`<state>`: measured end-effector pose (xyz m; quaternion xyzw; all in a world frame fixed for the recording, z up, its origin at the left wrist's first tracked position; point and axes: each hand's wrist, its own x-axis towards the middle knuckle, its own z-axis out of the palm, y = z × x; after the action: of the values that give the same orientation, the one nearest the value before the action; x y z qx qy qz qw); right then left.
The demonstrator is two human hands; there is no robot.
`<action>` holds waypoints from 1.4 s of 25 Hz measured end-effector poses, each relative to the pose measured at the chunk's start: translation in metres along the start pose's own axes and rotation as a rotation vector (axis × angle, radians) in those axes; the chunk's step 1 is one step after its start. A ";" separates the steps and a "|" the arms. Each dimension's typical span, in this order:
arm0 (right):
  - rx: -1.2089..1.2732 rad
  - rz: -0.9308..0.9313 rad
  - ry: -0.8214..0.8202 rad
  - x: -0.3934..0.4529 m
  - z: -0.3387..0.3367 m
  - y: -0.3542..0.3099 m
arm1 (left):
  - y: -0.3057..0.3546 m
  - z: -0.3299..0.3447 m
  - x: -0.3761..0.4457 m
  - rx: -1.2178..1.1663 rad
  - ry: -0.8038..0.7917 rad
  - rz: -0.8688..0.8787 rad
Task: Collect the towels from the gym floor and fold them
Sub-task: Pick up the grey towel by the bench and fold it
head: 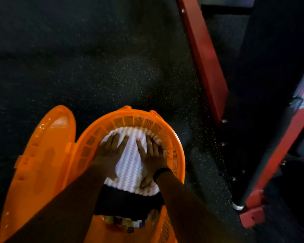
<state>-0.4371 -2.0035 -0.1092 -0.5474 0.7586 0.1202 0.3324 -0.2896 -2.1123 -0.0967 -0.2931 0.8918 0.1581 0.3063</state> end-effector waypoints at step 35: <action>0.252 -0.307 0.776 -0.697 -0.827 -0.197 | 0.024 -0.773 -0.731 -0.485 0.907 -0.064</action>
<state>-0.4408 -2.0050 0.9905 -0.6136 0.7459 -0.2387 0.1009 -0.1869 -2.1387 0.9620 -0.4221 0.8631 0.2080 -0.1835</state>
